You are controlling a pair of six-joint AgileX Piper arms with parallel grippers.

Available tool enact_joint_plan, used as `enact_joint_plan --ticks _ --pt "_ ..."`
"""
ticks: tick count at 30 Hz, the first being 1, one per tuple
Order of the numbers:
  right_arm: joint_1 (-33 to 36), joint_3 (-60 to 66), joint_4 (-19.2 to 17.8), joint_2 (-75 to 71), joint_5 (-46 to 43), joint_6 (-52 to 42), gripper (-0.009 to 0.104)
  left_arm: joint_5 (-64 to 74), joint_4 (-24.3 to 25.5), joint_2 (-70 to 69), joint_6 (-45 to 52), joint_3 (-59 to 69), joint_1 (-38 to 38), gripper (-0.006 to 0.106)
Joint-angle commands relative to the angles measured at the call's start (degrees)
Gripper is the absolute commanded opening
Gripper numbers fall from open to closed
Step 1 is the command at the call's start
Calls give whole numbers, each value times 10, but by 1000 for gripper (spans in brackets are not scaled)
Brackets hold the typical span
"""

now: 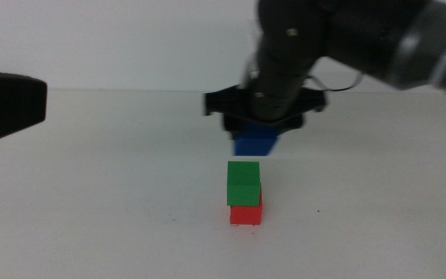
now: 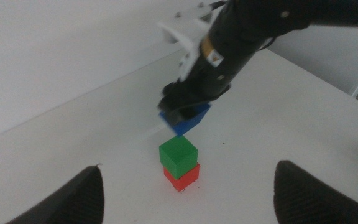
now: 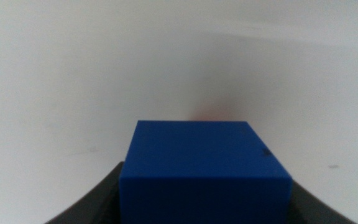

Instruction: Stack red cubes first, then green, then blue cubes in a specific spot.

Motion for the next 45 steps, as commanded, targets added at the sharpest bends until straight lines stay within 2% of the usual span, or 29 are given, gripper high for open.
enact_joint_plan --ticks 1,11,20,26,28,33,38,45 --pt "12 -30 10 25 4 11 4 -8 0 -1 1 0 1 93" --pt "19 -37 7 61 4 59 5 -8 0 -1 1 0 1 93" --pt "44 -33 -49 19 4 66 5 -8 0 -1 1 0 1 93" --pt "58 -33 -61 15 4 64 5 -8 0 -1 1 0 1 93" --pt "46 -33 -43 27 4 60 5 -8 0 -1 1 0 1 93" --pt "29 -33 -39 33 4 60 5 -8 0 -1 1 0 1 93" --pt "25 -26 -9 40 4 34 5 -8 0 -1 1 0 1 93" --pt "24 15 -19 29 4 43 5 -8 0 -1 1 0 1 93"
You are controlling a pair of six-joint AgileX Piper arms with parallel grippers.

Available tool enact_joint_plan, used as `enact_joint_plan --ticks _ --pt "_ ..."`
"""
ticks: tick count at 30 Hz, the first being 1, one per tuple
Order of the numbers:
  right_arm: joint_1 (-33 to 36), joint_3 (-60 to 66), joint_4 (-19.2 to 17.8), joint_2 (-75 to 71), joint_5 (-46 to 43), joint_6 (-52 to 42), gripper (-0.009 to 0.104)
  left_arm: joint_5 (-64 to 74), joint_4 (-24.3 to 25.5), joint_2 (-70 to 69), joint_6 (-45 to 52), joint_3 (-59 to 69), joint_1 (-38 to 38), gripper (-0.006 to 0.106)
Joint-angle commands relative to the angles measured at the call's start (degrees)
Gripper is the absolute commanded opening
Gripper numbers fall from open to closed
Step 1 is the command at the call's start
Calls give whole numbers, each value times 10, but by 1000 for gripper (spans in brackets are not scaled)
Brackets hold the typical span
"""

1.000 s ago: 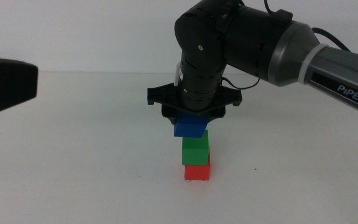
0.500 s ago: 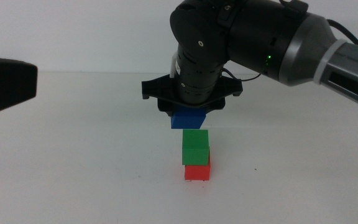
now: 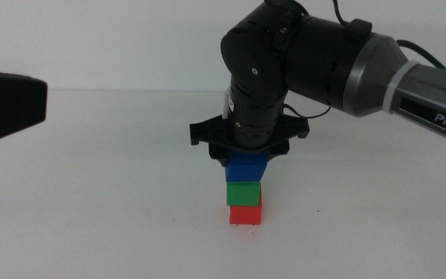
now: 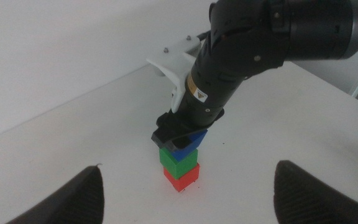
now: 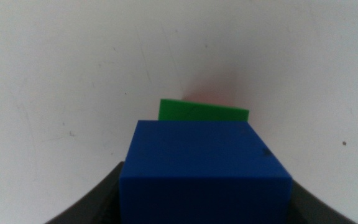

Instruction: Stack red cubes first, then green, then blue cubes in a specific spot.

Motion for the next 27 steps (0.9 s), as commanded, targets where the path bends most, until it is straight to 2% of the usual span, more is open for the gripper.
enact_joint_plan --ticks 1,11,27 --pt "-5 6 -12 -9 2 8 5 -8 0 -1 1 0 1 93" --pt "-5 6 -32 12 2 38 5 -8 0 -1 1 0 1 93" --pt "-5 6 -35 30 2 56 8 -8 0 -1 1 0 1 93"
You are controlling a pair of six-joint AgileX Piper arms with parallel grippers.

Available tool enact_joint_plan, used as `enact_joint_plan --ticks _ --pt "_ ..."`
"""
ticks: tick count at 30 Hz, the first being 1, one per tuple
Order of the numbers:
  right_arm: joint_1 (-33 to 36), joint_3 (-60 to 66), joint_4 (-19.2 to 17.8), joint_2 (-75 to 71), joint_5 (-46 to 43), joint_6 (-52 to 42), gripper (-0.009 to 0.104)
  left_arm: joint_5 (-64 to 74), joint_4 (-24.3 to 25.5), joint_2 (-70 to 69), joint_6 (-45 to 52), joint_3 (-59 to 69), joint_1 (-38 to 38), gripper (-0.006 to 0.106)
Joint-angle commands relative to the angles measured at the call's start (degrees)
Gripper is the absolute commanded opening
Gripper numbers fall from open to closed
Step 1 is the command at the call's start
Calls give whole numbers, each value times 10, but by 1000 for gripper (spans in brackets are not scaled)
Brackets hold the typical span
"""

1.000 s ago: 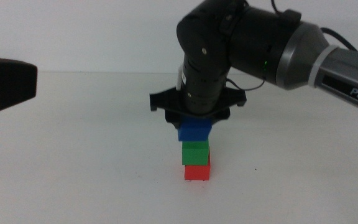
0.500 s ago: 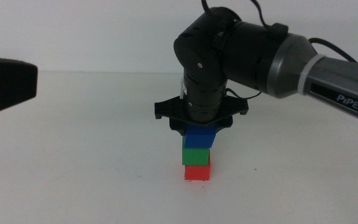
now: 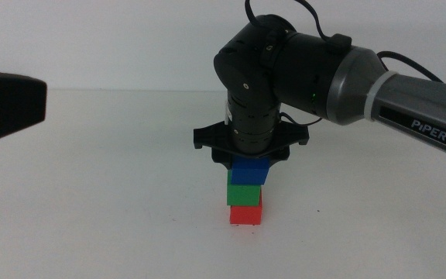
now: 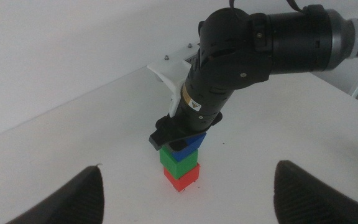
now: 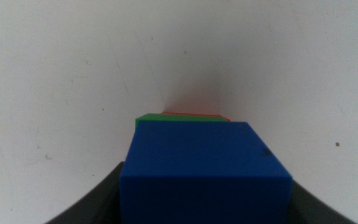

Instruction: Stack red cubes first, then green, then blue cubes in a specific spot.

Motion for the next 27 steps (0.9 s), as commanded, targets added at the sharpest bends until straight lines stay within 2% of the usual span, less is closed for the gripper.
enact_joint_plan --ticks 1,3,5,7,8,9,13,15,22,25,27 --pt "-5 2 -5 6 3 4 9 -8 0 -1 1 0 1 93" --pt "-5 2 -4 9 3 4 15 -8 0 -1 1 0 1 93" --pt "-5 2 -4 9 3 4 25 -8 0 -1 1 0 1 93" --pt "-5 2 -4 9 3 4 40 -8 0 -1 1 0 1 93" --pt "-5 2 -4 9 3 4 54 -8 0 -1 1 0 1 93" --pt "-5 2 -4 9 3 4 61 -8 0 -1 1 0 1 93" --pt "-5 2 -3 9 3 4 83 -8 0 -1 1 0 1 93" --pt "-5 2 -3 8 3 4 88 -8 0 -1 1 0 1 93" --pt "-5 2 -29 -107 3 -16 88 -8 0 -1 1 0 1 93" --pt "-5 13 -54 -164 3 -17 88 -8 0 -1 1 0 1 93" --pt "-14 79 -85 -255 3 -39 88 -8 0 -1 1 0 1 93"
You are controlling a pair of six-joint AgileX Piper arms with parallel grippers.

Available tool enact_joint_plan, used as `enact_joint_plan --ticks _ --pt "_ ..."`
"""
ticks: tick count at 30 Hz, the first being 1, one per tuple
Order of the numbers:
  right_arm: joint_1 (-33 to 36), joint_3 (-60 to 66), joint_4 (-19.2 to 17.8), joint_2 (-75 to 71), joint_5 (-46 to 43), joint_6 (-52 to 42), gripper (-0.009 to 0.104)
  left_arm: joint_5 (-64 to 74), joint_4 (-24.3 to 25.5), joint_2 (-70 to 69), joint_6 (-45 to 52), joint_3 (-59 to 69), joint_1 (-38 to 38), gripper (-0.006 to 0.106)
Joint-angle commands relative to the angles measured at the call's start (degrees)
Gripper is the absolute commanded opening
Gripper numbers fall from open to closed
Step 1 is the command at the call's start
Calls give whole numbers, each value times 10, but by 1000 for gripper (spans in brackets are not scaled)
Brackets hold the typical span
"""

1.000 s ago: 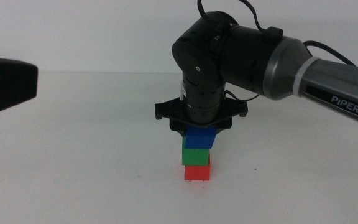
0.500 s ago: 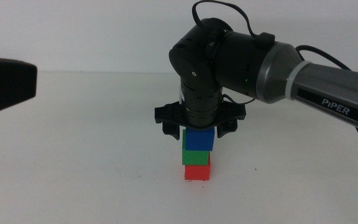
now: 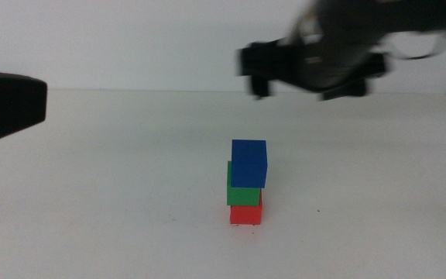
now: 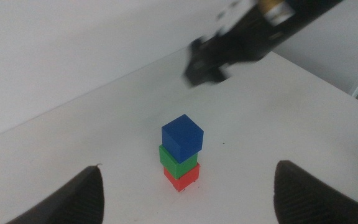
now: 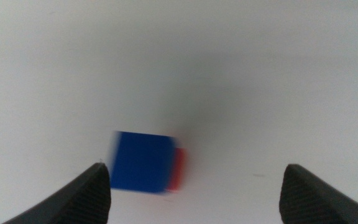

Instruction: Stack red cubes first, then green, then blue cubes in a specific spot.

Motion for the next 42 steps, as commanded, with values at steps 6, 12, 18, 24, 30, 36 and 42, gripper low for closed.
enact_joint_plan --ticks 6,12,18,24,30,36,42 --pt "-99 228 -29 -266 -108 -122 88 -8 0 -1 1 0 1 93" --pt "-251 397 52 -432 -253 -311 88 -8 0 -1 1 0 1 93" --pt "-292 496 172 -500 -357 -408 88 -8 0 -1 1 0 1 93" --pt "-292 500 169 -502 -357 -345 88 -8 5 -1 1 0 1 93" --pt "-292 500 169 -502 -360 -343 88 -8 5 -1 2 0 1 93" --pt "-292 500 169 -502 -360 -335 88 -39 90 -1 -6 20 5 93" --pt "-292 500 169 -502 -360 -335 88 -262 112 -60 -28 172 115 93"
